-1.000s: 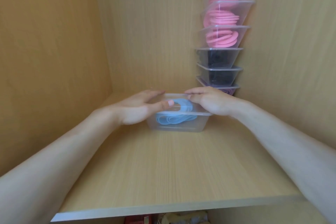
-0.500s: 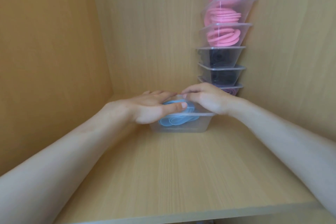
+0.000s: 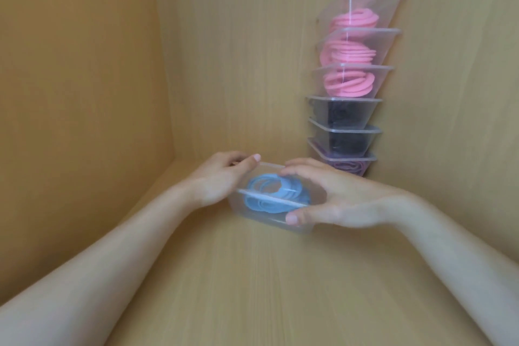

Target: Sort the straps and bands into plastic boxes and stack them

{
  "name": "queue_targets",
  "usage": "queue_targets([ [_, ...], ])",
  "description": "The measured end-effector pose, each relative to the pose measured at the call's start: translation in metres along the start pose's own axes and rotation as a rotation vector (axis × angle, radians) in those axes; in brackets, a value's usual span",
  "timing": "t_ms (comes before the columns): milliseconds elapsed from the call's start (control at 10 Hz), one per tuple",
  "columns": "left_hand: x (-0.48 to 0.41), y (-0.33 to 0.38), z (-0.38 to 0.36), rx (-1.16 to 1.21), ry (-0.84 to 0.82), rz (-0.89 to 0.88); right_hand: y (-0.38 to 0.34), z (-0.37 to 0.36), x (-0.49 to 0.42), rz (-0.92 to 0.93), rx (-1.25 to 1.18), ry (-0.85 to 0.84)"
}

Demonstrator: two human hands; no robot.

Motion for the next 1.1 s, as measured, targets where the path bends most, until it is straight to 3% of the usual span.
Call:
queue_targets([
  [200,-0.003,-0.035,0.064,-0.138,0.438,0.157,-0.034,-0.014,0.007,0.124,0.059,0.008],
  [300,-0.002,-0.043,0.066,-0.122,0.464,0.202,-0.045,-0.020,-0.005,0.152,0.344,0.150],
  [400,-0.003,-0.044,0.054,-0.080,0.396,0.196,-0.048,-0.027,-0.026,0.187,0.567,0.206],
  [600,0.000,-0.044,0.019,-0.059,0.173,0.178,-0.005,-0.019,-0.067,0.030,0.730,0.205],
  [800,0.001,-0.042,0.000,-0.073,0.021,0.163,0.037,-0.004,-0.096,-0.210,0.778,0.149],
  [1100,0.000,-0.041,-0.012,-0.150,-0.049,0.138,0.046,0.003,-0.109,-0.352,0.758,-0.009],
])
Point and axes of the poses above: each hand's wrist, its own x-axis away from the middle knuckle, its own z-axis out of the back of the hand, y = z × x, the point moved 10 cm from there along -x, towards the middle knuckle, and after that the axes turned 7 degrees about y, right-handed, at the moved point
